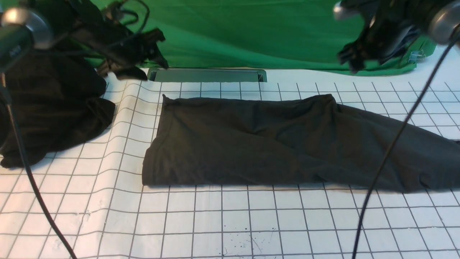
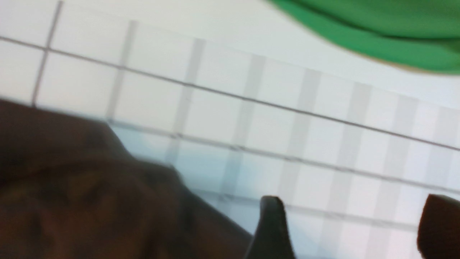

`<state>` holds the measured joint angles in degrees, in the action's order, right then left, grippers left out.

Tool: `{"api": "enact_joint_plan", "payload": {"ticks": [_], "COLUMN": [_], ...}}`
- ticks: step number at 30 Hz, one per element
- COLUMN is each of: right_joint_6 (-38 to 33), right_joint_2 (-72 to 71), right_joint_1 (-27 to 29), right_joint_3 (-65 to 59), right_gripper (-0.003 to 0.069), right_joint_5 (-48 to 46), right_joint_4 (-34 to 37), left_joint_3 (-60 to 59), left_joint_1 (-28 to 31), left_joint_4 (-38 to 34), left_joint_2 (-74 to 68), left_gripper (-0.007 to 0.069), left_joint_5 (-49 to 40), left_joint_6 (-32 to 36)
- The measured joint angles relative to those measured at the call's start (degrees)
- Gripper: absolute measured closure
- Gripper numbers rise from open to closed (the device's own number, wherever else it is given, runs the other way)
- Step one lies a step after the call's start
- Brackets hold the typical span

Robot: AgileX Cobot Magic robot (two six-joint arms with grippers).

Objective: Fold a long-sleeved shirt over a white checkered tablecloth.
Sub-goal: 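Pull the folded dark garment lengthwise by its ends to straighten it flat on the table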

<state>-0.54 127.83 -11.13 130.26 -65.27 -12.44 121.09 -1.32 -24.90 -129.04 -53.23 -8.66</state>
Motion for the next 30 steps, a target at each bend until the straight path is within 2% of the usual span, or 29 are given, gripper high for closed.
{"api": "enact_joint_plan", "payload": {"ticks": [5, 8, 9, 10, 12, 14, 15, 18, 22, 30], "right_joint_6": [-3.17, -3.94, -4.22, -4.29, -4.65, -5.06, -5.23, -5.17, -5.17, -5.17], "right_joint_2": [-7.53, -12.57, -16.2, -17.15, -21.23, -24.22, -26.41, -27.31, -25.91, -16.06], "right_joint_1": [3.86, 6.98, 9.82, 10.48, 13.44, 15.98, 18.72, 22.4, 25.37, 27.34], "right_joint_3": [1.99, -0.83, -5.18, -7.26, -13.5, -20.8, -26.77, -35.93, -43.91, -46.57], "right_gripper": [0.0162, 0.0162, 0.0156, 0.0151, 0.0123, 0.0071, 0.0021, -0.0022, -0.0031, -0.0034], "right_joint_5": [-3.37, -3.43, -3.55, -3.54, -3.77, -4.11, -4.32, -3.01, 2.25, 11.7], "right_joint_4": [0.45, 3.22, 7.01, 7.9, 11.16, 12.44, 13.23, 13.52, 13.64, 16.22], "left_joint_3": [8.74, 11.54, 12.26, 12.32, 12.32, 12.32, 12.32, 12.32, 12.32, 12.32], "left_joint_1": [0.08, 0.08, 0.08, 0.08, 0.08, 0.08, 0.02, -0.37, -0.91, -2.32], "left_joint_4": [1.04, 0.73, 0.4, 0.4, 0.4, 0.23, -0.28, -0.46, -0.47, -0.47], "left_joint_2": [1.42, 1.57, 1.57, 1.57, 1.57, 1.5, 1.39, 1.39, 1.39, 1.39], "left_gripper": [0.0113, 0.0111, 0.0109, 0.0109, 0.0109, 0.0109, 0.0109, 0.0109, 0.0109, 0.0109], "left_joint_5": [-12.81, -15.23, -15.8, -15.8, -16.1, -16.24, -16.24, -16.28, -16.35, -16.39], "left_joint_6": [1.86, 2.98, 3.14, 3.14, 3.14, 3.33, 3.39, 4.27, 5.79, 6.23]}}
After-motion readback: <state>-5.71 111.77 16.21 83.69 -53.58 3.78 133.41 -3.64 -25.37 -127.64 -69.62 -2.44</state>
